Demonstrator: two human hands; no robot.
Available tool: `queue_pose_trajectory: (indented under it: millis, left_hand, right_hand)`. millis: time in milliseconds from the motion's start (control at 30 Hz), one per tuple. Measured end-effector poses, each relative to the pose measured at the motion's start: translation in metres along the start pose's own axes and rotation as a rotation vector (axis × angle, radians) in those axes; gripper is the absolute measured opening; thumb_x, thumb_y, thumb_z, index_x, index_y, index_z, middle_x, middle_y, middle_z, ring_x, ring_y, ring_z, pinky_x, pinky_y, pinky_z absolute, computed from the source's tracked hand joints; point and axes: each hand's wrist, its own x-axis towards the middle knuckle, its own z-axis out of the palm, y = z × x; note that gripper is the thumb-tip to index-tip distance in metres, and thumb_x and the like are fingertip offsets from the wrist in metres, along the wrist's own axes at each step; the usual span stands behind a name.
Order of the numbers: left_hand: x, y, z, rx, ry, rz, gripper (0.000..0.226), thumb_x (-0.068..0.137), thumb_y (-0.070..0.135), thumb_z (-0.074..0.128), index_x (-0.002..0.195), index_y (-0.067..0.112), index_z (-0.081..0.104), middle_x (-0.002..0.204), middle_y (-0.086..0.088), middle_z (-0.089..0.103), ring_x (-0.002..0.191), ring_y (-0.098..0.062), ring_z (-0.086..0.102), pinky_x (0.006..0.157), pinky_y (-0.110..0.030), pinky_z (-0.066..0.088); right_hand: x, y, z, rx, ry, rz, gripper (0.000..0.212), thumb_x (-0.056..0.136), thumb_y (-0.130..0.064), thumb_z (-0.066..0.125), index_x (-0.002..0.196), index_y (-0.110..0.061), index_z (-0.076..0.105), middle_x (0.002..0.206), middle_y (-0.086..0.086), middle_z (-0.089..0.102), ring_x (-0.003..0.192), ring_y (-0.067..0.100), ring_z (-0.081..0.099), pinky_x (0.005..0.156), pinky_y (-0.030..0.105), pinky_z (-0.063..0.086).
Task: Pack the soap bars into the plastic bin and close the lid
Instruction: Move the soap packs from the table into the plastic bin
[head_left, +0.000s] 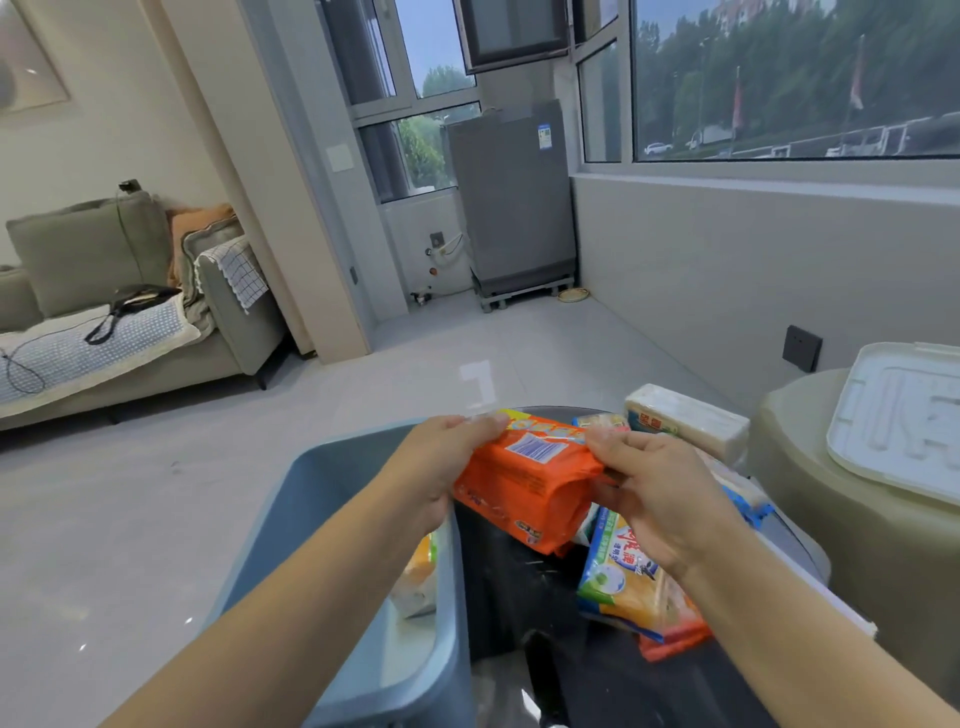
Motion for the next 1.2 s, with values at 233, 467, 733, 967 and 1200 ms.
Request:
queue_pose_trajectory:
  millis: [233, 467, 733, 967, 1200]
  left_hand:
    - [-0.027, 0.000, -0.027, -0.119, 0.006, -0.091, 0.046, 0.074, 0.041, 0.073, 0.109, 0.014, 0.062, 0.101, -0.006, 0.066, 0.091, -0.020, 0.059, 0.075, -0.036, 0.048]
    - [-0.040, 0.007, -0.069, -0.289, -0.078, -0.064, 0.025, 0.081, 0.028, 0.067, 0.102, 0.017, 0.059, 0.085, -0.010, 0.069, 0.071, -0.022, 0.066, 0.056, -0.033, 0.059]
    - [-0.033, -0.028, -0.117, -0.205, 0.000, -0.012, 0.016, 0.083, 0.025, 0.065, 0.092, 0.013, 0.061, 0.080, -0.006, 0.070, 0.070, -0.020, 0.066, 0.073, -0.035, 0.055]
    - [-0.022, -0.055, -0.130, -0.008, -0.136, -0.125, 0.011, 0.087, 0.018, 0.061, 0.098, 0.015, 0.060, 0.077, -0.002, 0.071, 0.069, -0.019, 0.067, 0.067, -0.034, 0.056]
    - [-0.018, -0.067, -0.124, 0.236, -0.349, -0.276, 0.027, 0.091, 0.014, 0.055, 0.116, 0.006, 0.058, 0.101, -0.013, 0.064, 0.092, -0.029, 0.061, 0.096, -0.051, 0.046]
  right_hand:
    - [-0.022, -0.009, 0.031, 0.043, -0.029, -0.141, 0.013, 0.077, -0.017, 0.063, 0.072, -0.005, 0.064, 0.063, 0.004, 0.071, 0.062, 0.017, 0.068, 0.058, 0.026, 0.058]
    - [-0.042, 0.007, 0.063, -0.190, -0.186, -0.248, 0.032, 0.055, -0.044, 0.072, 0.070, -0.016, 0.067, 0.078, 0.005, 0.073, 0.080, 0.020, 0.068, 0.071, 0.031, 0.054]
    - [-0.044, 0.039, 0.076, -0.619, -0.274, -0.204, 0.045, 0.051, -0.055, 0.072, 0.069, -0.014, 0.069, 0.073, -0.001, 0.073, 0.071, 0.007, 0.067, 0.061, 0.011, 0.052]
    - [-0.026, 0.066, 0.062, -0.945, -0.237, -0.217, 0.032, 0.071, -0.041, 0.073, 0.096, -0.039, 0.053, 0.111, -0.015, 0.049, 0.104, 0.002, 0.047, 0.091, 0.024, 0.041]
    - [-0.025, 0.081, 0.064, -0.712, -0.385, -0.022, 0.052, 0.088, -0.027, 0.059, 0.127, -0.049, 0.032, 0.112, -0.027, 0.049, 0.096, -0.010, 0.051, 0.079, 0.016, 0.045]
